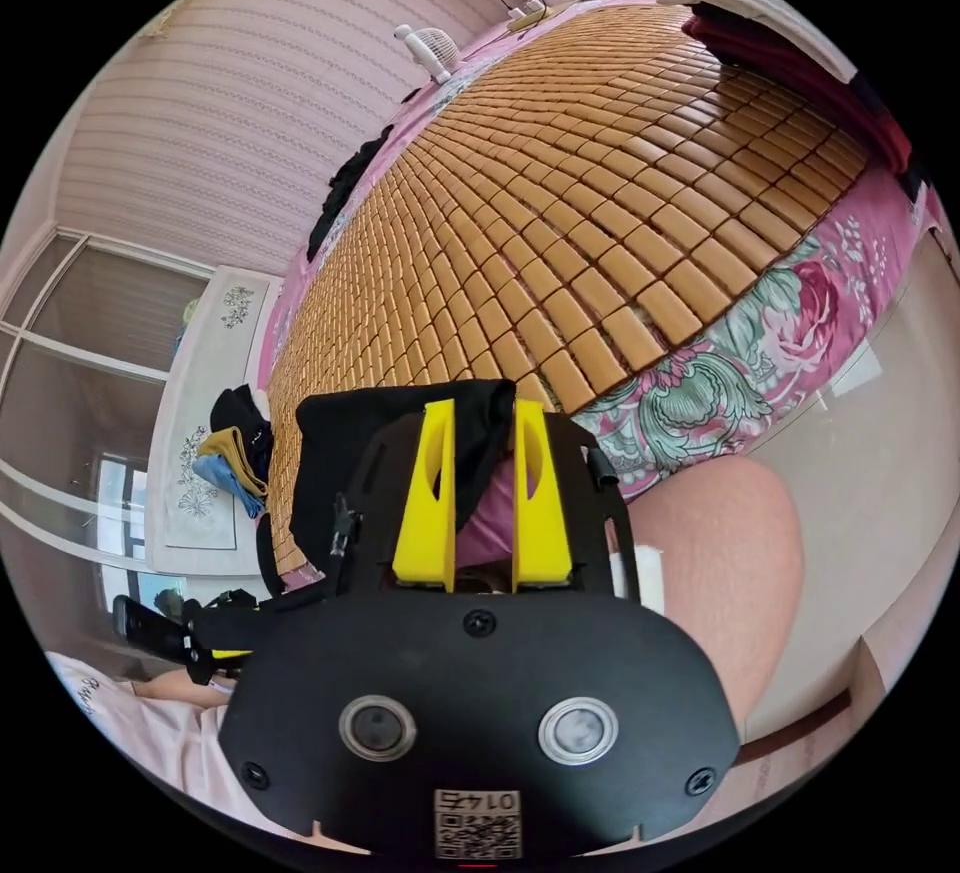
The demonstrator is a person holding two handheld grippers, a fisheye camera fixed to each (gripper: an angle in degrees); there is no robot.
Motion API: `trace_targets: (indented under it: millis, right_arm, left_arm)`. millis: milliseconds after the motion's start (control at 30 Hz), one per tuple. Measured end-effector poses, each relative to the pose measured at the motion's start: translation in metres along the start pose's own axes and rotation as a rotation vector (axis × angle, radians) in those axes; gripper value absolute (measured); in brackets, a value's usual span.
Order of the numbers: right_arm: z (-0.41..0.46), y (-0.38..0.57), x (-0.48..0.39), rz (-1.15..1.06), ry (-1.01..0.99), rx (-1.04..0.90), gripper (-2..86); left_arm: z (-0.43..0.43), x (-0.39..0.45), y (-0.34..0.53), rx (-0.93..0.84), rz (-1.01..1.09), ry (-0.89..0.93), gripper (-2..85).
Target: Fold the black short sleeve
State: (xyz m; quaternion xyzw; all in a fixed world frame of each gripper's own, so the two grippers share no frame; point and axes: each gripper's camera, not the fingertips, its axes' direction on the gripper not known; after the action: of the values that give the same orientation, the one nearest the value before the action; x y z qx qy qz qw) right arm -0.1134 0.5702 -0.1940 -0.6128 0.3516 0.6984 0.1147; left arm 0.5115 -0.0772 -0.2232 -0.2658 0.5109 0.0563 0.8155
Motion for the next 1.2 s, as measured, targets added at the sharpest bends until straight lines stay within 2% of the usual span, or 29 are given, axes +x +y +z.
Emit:
trace_targets:
  millis: [200, 333, 467, 600, 667, 733, 767, 1000, 1200]
  right_arm:
    - [-0.051, 0.005, -0.02, -0.147, -0.162, 0.057, 1.2]
    - [-0.089, 0.006, -0.072, -0.308, -0.221, 0.087, 1.1]
    - [-0.068, -0.011, -0.157, -0.521, -0.195, -0.015, 1.7]
    - [0.003, -0.021, -0.255, -0.635, -0.223, -0.132, 5.1]
    - [0.047, -0.019, -0.279, -0.654, -0.131, -0.194, 7.3]
    - [0.099, -0.009, -0.294, -0.67, 0.088, -0.306, 8.2]
    - [0.107, -0.006, -0.296, -0.683, 0.126, -0.325, 8.3]
    - [0.148, 0.023, -0.321, -0.879, 0.262, -0.353, 12.2]
    - [0.193, 0.047, -0.338, -0.936, 0.335, -0.438, 12.4]
  left_arm:
    - [-0.033, -0.016, 0.012, 0.101, -0.068, -0.032, -0.6]
    - [-0.074, -0.031, 0.025, 0.259, -0.139, -0.037, -0.5]
    - [-0.102, -0.061, 0.052, 0.342, -0.317, -0.082, 0.0]
    - [-0.122, -0.101, 0.089, 0.377, -0.532, -0.169, 2.4]
    - [-0.122, -0.138, 0.121, 0.335, -0.755, -0.188, 7.7]
    - [-0.115, -0.166, 0.146, 0.262, -0.922, -0.172, 10.4]
    - [-0.109, -0.182, 0.16, 0.208, -1.004, -0.153, 10.9]
    - [-0.096, -0.215, 0.179, 0.164, -1.1, -0.2, 11.6]
    - [-0.066, -0.234, 0.162, 0.042, -1.063, -0.228, 12.8]
